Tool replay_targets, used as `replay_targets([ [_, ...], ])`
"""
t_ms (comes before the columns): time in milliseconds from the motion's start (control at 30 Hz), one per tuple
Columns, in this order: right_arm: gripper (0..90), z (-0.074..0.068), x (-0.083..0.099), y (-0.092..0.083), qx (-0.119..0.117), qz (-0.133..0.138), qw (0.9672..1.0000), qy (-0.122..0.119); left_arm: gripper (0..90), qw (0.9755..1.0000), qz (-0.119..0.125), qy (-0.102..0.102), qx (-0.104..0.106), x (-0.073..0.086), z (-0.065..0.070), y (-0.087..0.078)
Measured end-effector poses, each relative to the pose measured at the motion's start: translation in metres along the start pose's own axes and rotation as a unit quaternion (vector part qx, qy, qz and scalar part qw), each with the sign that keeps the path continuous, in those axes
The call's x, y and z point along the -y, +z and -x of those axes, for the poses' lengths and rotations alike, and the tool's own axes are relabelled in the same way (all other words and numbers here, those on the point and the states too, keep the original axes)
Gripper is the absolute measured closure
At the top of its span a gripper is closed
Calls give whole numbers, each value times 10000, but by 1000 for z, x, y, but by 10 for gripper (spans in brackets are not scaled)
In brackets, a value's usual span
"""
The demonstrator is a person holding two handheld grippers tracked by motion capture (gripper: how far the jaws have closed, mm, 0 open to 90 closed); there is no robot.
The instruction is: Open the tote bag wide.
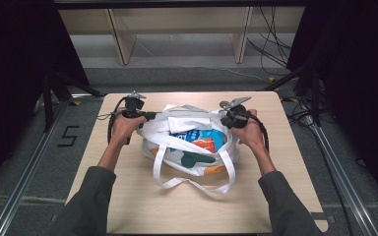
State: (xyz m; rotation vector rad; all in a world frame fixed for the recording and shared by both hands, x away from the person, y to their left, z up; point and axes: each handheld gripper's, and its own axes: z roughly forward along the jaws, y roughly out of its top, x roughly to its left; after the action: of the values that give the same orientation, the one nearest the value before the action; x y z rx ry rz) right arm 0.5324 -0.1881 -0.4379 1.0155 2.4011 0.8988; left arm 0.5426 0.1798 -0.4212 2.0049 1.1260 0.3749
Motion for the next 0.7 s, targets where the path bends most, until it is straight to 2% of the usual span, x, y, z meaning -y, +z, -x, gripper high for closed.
replay_targets([
  [33, 900, 1, 4, 7, 31, -118, 9999, -14, 893, 10000, -13, 10, -11, 2, 0, 3],
  [67, 900, 1, 4, 7, 31, -118, 9999, -14, 893, 9996, -168, 158, -136, 5, 1, 10],
  [100, 900, 3, 12, 21, 68, -304, 9995, -6, 895, 9994, -231, 166, -176, 7, 2, 14],
  [133, 900, 2, 18, 32, -26, -385, 9991, 174, 895, 9992, -271, 189, -204, 9, 1, 17],
  [200, 900, 3, 21, 36, -12, -372, 9993, 96, 896, 9990, -302, 196, -278, 15, 2, 23],
  [233, 900, 1, 23, 36, -30, -366, 9991, 217, 895, 9992, -283, 103, -244, 17, 1, 24],
  [267, 900, 1, 23, 36, 61, -247, 9996, 114, 895, 9995, -242, 53, -184, 16, 1, 23],
  [333, 900, 1, 16, 21, 63, -427, 9991, 16, 893, 9994, -221, 156, -211, 12, 4, 14],
  [367, 900, 0, 13, 13, 115, -207, 9997, 116, 888, 9990, -225, 295, -238, 9, 6, 8],
  [400, 900, 1, 10, 2, 122, -54, 9999, 98, 878, 9986, -201, 406, -262, 5, 10, 4],
  [433, 900, 3, 6, -7, 136, 204, 9997, -38, 871, 9984, -192, 487, -221, 2, 13, 0],
  [467, 900, 1, 2, -19, 29, 226, 9997, -3, 870, 9983, -110, 540, -190, -2, 17, -4],
  [500, 900, -3, -1, -27, -68, 412, 9991, 15, 870, 9983, -110, 540, -190, -2, 17, -4],
  [533, 900, -3, -1, -27, -68, 412, 9991, 15, 870, 9985, -11, 530, -102, -5, 22, -6],
  [567, 900, -16, -4, -39, -315, 609, 9976, -26, 868, 9985, 119, 506, 158, -11, 35, -9],
  [600, 900, -22, -5, -42, -425, 704, 9963, -237, 864, 9979, 112, 594, 224, -13, 42, -10],
  [633, 900, -31, -5, -46, -579, 617, 9962, -228, 861, 9979, 112, 594, 224, -13, 42, -10],
  [667, 900, -38, -3, -46, -699, 603, 9949, -412, 860, 9965, 126, 642, 521, -17, 56, -8],
  [700, 900, -46, -1, -47, -797, 545, 9941, -502, 859, 9950, 122, 634, 766, -18, 62, -6],
])
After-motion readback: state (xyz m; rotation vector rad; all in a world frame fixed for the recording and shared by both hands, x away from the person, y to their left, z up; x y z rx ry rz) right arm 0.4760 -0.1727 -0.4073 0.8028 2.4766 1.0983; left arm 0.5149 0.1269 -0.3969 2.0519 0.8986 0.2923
